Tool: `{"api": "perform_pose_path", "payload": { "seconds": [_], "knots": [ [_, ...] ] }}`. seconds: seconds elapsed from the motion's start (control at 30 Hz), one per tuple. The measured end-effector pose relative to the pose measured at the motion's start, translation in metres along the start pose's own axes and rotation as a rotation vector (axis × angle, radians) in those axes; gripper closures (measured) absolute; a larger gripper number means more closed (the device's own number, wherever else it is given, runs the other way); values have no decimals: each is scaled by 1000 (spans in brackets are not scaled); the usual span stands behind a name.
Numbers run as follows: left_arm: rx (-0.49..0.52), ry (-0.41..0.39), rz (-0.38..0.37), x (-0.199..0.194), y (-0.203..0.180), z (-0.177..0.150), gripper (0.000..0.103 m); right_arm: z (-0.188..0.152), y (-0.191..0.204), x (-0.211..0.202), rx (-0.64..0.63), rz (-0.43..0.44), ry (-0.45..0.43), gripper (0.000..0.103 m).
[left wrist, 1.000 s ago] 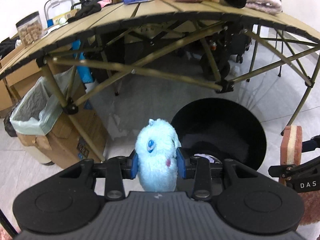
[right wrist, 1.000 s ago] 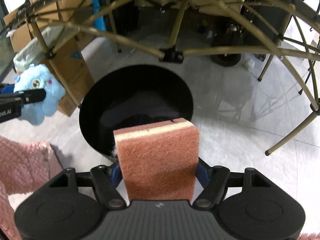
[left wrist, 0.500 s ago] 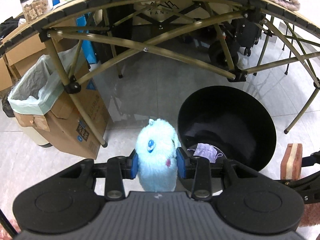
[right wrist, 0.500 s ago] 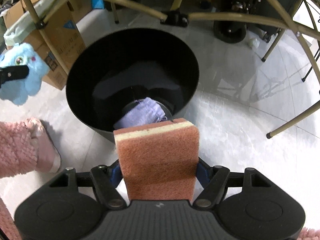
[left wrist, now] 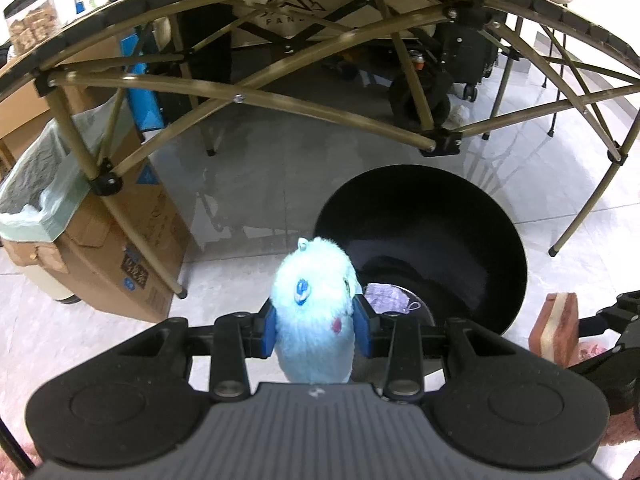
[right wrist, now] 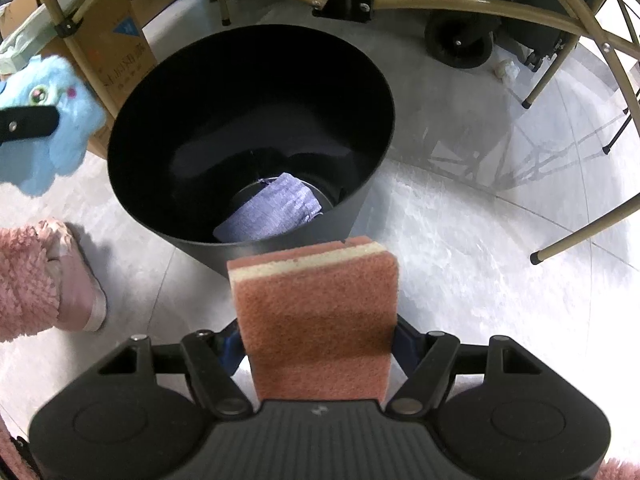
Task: Collect trash
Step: 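Carry the sponge and blue plush down over the black trash bin with both grippers, then open the left gripper to drop the blue plush into the bin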
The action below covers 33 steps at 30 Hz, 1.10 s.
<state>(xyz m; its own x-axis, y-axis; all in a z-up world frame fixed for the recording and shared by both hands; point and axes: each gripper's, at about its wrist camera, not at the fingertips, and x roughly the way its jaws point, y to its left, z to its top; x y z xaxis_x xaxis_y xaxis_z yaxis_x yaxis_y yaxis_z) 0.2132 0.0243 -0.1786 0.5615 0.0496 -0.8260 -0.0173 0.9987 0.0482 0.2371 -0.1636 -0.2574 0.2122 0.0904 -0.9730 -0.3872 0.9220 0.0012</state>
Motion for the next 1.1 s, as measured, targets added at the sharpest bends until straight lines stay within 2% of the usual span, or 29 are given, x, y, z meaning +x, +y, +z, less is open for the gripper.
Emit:
{"api": "perform_pose_path", "payload": {
  "seconds": [0.53, 0.77, 1.1],
  "knots": [
    [93, 17, -67, 21, -58, 23, 65, -12, -36, -3, 108, -34, -4, 32],
    [120, 38, -73, 35, -82, 34, 65, -11, -56, -10, 184, -58, -34, 32],
    [112, 96, -57, 56, -99, 43, 65, -10, -63, -16, 210, -87, -69, 32]
  ]
}}
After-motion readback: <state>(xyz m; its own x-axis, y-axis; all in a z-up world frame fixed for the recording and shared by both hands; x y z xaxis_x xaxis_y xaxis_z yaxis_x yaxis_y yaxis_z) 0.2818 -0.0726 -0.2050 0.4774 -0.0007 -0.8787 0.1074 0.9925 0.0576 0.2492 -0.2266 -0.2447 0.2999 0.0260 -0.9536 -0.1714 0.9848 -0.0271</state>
